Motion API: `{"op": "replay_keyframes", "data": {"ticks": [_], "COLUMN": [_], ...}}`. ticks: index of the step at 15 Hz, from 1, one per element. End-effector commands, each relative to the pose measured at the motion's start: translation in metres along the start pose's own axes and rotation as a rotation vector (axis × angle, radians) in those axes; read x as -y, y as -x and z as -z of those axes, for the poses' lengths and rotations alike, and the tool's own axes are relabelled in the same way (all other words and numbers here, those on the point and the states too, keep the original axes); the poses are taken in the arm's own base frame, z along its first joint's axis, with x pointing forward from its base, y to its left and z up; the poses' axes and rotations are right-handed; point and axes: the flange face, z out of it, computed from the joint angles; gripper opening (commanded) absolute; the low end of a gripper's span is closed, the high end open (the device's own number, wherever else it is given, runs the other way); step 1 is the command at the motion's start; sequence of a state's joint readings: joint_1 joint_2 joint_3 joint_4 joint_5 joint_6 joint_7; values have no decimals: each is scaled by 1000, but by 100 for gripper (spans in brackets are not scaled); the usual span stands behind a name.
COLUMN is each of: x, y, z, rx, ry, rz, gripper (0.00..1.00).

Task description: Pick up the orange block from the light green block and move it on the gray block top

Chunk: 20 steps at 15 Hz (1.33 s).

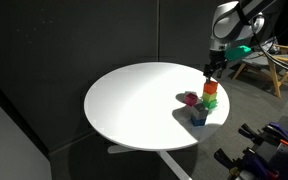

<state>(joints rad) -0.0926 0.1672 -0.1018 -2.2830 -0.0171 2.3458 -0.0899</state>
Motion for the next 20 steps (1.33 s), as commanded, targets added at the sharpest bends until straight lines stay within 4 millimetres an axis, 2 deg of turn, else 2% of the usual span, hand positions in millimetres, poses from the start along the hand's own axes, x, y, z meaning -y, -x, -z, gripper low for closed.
{"op": "replay_keyframes", "data": {"ticks": [1, 15, 16, 17, 20], "x": [-7, -4, -4, -3, -1], "y": [-2, -11, -11, -11, -10], "z": [-5, -32, -33, -35, -37], "rx": [-9, 7, 13, 16, 38], "ry": [-14, -5, -9, -6, 0], "rz": [16, 23, 20, 21, 11], "gripper": [100, 100, 75, 73, 49]}}
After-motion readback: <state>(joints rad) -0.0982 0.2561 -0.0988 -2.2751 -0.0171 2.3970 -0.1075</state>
